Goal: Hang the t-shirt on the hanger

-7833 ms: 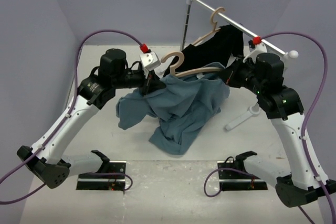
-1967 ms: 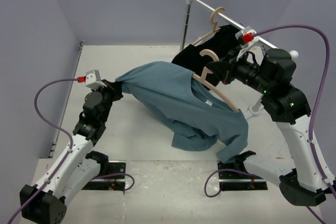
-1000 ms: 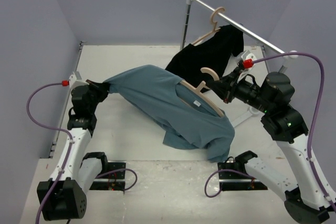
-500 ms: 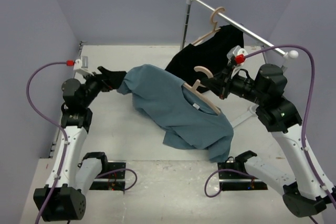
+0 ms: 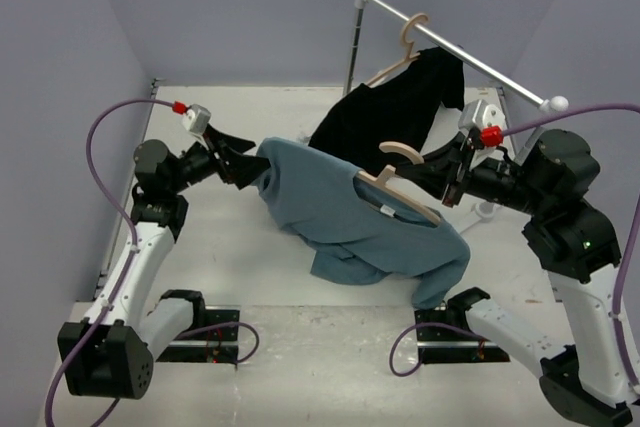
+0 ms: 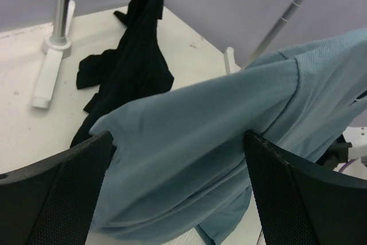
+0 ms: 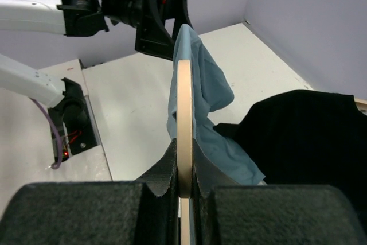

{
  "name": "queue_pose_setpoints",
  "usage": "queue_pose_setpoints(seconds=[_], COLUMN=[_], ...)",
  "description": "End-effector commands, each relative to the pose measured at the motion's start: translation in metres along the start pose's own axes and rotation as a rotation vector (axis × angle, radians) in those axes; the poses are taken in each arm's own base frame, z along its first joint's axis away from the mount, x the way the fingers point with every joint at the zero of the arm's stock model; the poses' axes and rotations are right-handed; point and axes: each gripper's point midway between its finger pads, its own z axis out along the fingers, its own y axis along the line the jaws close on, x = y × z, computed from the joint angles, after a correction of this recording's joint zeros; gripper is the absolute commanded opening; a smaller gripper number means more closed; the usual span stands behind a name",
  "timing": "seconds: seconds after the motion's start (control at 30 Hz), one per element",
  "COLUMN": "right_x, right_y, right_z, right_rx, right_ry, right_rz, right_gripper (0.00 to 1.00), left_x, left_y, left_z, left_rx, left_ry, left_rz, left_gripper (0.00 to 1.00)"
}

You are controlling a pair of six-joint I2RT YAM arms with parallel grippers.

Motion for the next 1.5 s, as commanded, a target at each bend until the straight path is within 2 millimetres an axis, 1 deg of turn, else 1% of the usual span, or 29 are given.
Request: queue_pose_setpoints(seconds=[0.0,0.07,0.13,0.17,0.2,0.23,0.27,0.3,0.37,0.43,0.47,0.53,0.57,0.67,0.73,0.77,0.83,0.93,1.03,1.1,1.13,1.17,1.2,1.23,1.27,1.33,1.37,1.4,1.47], right_x=[-0.026,-0.030,-0.035,-0.036,-0.037,-0.037,-0.037,-0.036,-0.034,-0.030,-0.029,-0.024,-0.023,-0.019,-0.016,-0.013,-0.013,-0.010,-0.009,-0.013,-0.015,-0.018,-0.019,-0.019,-0.024,-0.030,-0.034,-0.038,-0.037], right_y=[0.022,0.026,0.029,0.029,0.028,0.025,0.019,0.012,0.000,-0.023,-0.024,-0.041,-0.043,-0.045,-0.043,-0.042,-0.037,-0.037,-0.038,-0.037,-0.037,-0.038,-0.040,-0.041,-0.039,-0.038,-0.035,-0.030,-0.023], right_z=[-0.013,-0.014,-0.016,-0.015,-0.015,-0.015,-0.014,-0.014,-0.014,-0.016,-0.015,-0.018,-0.019,-0.020,-0.020,-0.020,-0.020,-0.018,-0.015,-0.013,-0.012,-0.011,-0.008,-0.006,-0.006,-0.005,-0.004,-0.003,0.000], right_rx=[-0.075,-0.090,-0.105,-0.106,-0.099,-0.084,-0.051,-0.012,0.061,0.186,0.187,0.285,0.298,0.306,0.296,0.287,0.268,0.257,0.250,0.239,0.237,0.237,0.237,0.233,0.228,0.217,0.202,0.172,0.124], right_ry=[-0.056,-0.063,-0.074,-0.074,-0.074,-0.073,-0.072,-0.069,-0.061,-0.048,-0.046,-0.036,-0.034,-0.032,-0.031,-0.028,-0.032,-0.031,-0.026,-0.033,-0.037,-0.039,-0.038,-0.035,-0.045,-0.051,-0.055,-0.055,-0.037], right_rz=[-0.051,-0.050,-0.054,-0.051,-0.047,-0.045,-0.043,-0.038,-0.026,-0.013,-0.010,-0.006,-0.007,-0.030,-0.048,-0.051,-0.060,-0.061,-0.057,-0.051,-0.046,-0.041,-0.035,-0.027,-0.025,-0.001,0.006,0.009,0.020], right_gripper=[0.00,0.00,0.00,0.00,0.00,0.00,0.00,0.00,0.00,0.00,0.00,0.00,0.00,0.00,0.00,0.00,0.00,0.00,0.00,0.00,0.00,0.00,0.00,0.00,0.00,0.00,0.00,0.00,0.00], left_x=[-0.021,-0.018,-0.015,-0.011,-0.008,-0.006,-0.005,-0.004,-0.005,-0.017,-0.015,-0.031,-0.037,-0.053,-0.056,-0.060,-0.065,-0.066,-0.072,-0.073,-0.071,-0.071,-0.074,-0.077,-0.083,-0.103,-0.110,-0.118,-0.130], left_y=[-0.046,-0.054,-0.064,-0.070,-0.073,-0.070,-0.063,-0.056,-0.044,-0.015,-0.015,0.020,0.031,0.053,0.071,0.070,0.078,0.081,0.067,0.048,0.031,0.016,0.006,-0.004,-0.016,-0.054,-0.074,-0.089,-0.121], left_z=[-0.002,-0.001,0.003,0.006,0.009,0.013,0.016,0.018,0.021,0.023,0.021,0.012,0.005,-0.018,-0.034,-0.036,-0.045,-0.045,-0.036,-0.024,-0.018,-0.015,-0.013,-0.012,-0.013,-0.016,-0.019,-0.021,-0.022], left_rx=[0.209,0.247,0.294,0.323,0.340,0.326,0.292,0.256,0.174,-0.013,-0.024,-0.250,-0.325,-0.463,-0.534,-0.529,-0.564,-0.564,-0.470,-0.345,-0.250,-0.173,-0.127,-0.093,-0.060,0.025,0.070,0.104,0.195], left_ry=[-0.049,-0.050,-0.050,-0.042,-0.034,-0.026,-0.017,-0.010,-0.002,-0.038,-0.023,-0.090,-0.123,-0.224,-0.275,-0.306,-0.348,-0.360,-0.347,-0.299,-0.257,-0.228,-0.220,-0.209,-0.205,-0.192,-0.183,-0.187,-0.189], left_rz=[0.155,0.152,0.153,0.152,0.149,0.129,0.108,0.098,0.087,0.073,0.066,0.034,0.012,-0.078,-0.145,-0.166,-0.194,-0.230,-0.188,-0.135,-0.101,-0.062,-0.028,-0.008,0.044,0.168,0.229,0.269,0.338], left_gripper=[0.97,0.96,0.88,0.68,0.43,0.13,0.00,0.00,0.00,0.00,0.00,0.00,0.00,0.00,0.00,0.00,0.00,0.00,0.00,0.01,0.06,0.19,0.39,0.43,0.58,0.76,0.84,0.89,0.91])
